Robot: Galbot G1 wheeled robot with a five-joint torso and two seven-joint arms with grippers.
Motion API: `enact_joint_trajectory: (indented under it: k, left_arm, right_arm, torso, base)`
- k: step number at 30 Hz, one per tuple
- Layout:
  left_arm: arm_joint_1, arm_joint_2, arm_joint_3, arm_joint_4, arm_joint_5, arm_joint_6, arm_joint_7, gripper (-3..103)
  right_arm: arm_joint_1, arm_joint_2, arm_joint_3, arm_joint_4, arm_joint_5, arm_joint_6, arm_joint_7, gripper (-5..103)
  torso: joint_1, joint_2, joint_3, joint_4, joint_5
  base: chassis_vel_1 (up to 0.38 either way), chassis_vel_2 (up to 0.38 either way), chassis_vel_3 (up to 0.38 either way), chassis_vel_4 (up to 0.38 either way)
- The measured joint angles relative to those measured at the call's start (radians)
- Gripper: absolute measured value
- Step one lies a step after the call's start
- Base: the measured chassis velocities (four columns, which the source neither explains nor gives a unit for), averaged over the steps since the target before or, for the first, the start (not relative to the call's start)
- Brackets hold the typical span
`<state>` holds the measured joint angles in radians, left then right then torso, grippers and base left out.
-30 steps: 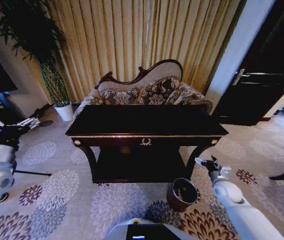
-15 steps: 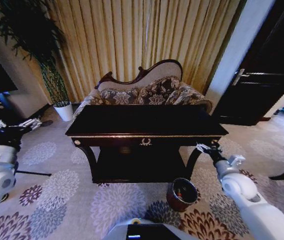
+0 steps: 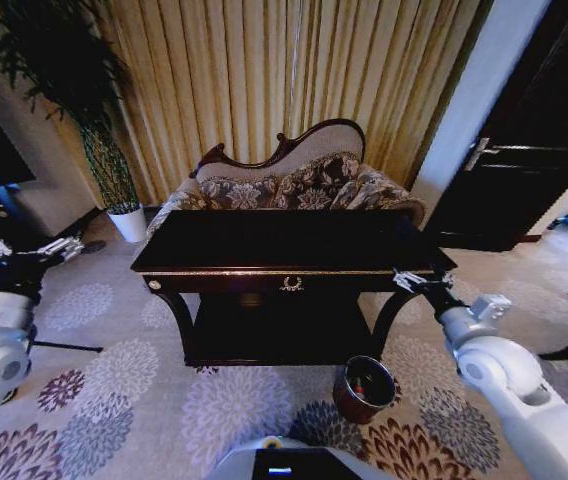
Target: Move to the front of the table and place the trash on the table into the trash bin.
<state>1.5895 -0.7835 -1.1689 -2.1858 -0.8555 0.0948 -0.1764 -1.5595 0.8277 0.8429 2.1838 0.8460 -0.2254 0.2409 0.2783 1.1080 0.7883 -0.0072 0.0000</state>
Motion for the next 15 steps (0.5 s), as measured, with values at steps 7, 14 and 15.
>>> enact_joint_trajectory:
  k: [7,14,15]
  left_arm:
    - [0.0,0.009,-0.002,0.009,0.0,0.0,0.001,100]
    - [0.001,0.012,-0.003,0.012,-0.001,0.0,0.003,100]
    - [0.001,0.011,-0.002,0.012,-0.001,0.0,0.004,100]
  right_arm:
    - [0.001,0.002,-0.002,0.005,-0.003,-0.005,0.0,100]
    - [0.002,0.004,-0.003,0.004,-0.007,-0.011,-0.001,100]
    - [0.002,0.004,-0.003,0.004,-0.007,-0.011,-0.001,100]
  torso:
    - [0.0,0.0,0.0,0.0,-0.0001]
    - [0.0,0.0,0.0,0.0002,-0.0001]
    - [0.0,0.0,0.0,0.0001,-0.0001]
  base:
    - [0.0,0.0,0.0,0.0]
    - [0.094,-0.082,-0.089,0.087]
    - [0.152,-0.13,-0.15,0.156]
